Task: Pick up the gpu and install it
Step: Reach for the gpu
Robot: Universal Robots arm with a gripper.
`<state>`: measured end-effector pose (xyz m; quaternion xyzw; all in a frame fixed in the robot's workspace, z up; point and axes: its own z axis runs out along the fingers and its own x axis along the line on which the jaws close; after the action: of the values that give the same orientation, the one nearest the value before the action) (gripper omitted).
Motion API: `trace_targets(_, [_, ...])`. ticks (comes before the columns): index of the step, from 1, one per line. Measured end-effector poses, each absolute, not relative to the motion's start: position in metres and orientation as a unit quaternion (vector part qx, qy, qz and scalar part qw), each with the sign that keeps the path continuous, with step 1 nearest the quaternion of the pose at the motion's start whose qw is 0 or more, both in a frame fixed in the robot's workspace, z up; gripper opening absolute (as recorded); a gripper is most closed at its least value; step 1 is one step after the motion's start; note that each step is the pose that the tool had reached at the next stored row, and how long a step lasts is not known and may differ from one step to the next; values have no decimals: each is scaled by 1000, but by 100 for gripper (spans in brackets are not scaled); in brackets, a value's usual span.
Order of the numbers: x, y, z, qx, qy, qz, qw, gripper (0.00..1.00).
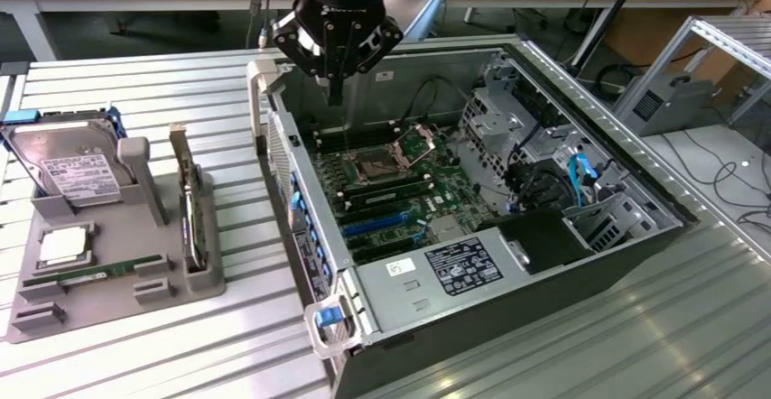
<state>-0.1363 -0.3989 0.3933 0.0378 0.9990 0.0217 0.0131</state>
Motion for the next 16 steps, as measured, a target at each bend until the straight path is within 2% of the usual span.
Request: trace_targets(16, [-140,-399,393,38,999,22,13,11])
